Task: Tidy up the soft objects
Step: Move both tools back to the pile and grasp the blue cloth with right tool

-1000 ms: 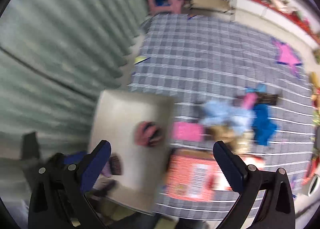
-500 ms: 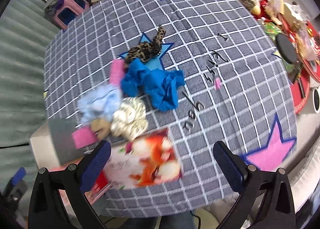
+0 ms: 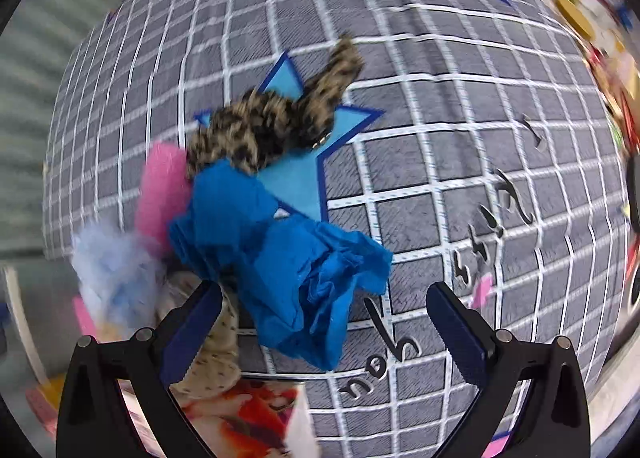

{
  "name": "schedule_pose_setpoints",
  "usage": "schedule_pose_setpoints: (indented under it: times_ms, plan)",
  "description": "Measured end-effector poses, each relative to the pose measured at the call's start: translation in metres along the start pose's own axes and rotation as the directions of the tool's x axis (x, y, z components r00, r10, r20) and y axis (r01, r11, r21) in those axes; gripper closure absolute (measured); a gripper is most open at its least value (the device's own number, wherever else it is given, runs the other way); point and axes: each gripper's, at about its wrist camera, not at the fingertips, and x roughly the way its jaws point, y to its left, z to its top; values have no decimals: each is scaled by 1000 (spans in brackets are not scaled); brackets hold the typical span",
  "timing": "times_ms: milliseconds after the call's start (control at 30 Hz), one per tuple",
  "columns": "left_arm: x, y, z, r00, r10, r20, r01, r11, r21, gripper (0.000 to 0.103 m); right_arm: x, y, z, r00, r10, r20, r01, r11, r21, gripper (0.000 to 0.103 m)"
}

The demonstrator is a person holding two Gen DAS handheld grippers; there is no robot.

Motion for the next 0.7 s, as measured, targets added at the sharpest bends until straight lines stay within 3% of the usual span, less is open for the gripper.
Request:
schedule_pose_setpoints:
  times_ms: [67, 100, 133, 200, 267, 367, 533, 700]
  plan:
    - [8, -15, 8, 998, 57, 12, -58, 997, 49, 0, 10, 5, 2, 1000, 8, -17, -9, 999, -48, 9]
    - [14, -24, 12, 993, 113, 21, -114, 990, 81, 0, 15, 5, 2, 999, 25, -35, -27, 998, -60, 35]
    - [18, -28, 15, 988, 150, 27, -152, 984, 95, 0, 19, 3, 2, 997, 44, -57, -48, 997, -60, 53]
    - [29, -39, 23, 977, 210, 34, -213, 967, 140, 4, 15, -6, 0, 996, 66, -59, -69, 996, -55, 64]
    - [37, -46, 32, 974, 223, 30, -225, 959, 175, 10, 12, -20, -4, 996, 68, -64, -71, 996, -50, 67]
    - [48, -52, 48, 973, 229, 24, -229, 951, 209, 10, 1, -54, -12, 996, 78, -54, -78, 997, 2, 67]
    - [83, -65, 69, 973, 219, -65, -193, 939, 284, 10, -10, -88, -21, 990, 134, -36, -130, 987, 96, 67]
    - [98, -74, 74, 979, 148, -139, -99, 946, 310, 10, -15, -92, -27, 985, 168, -25, -165, 980, 108, 67]
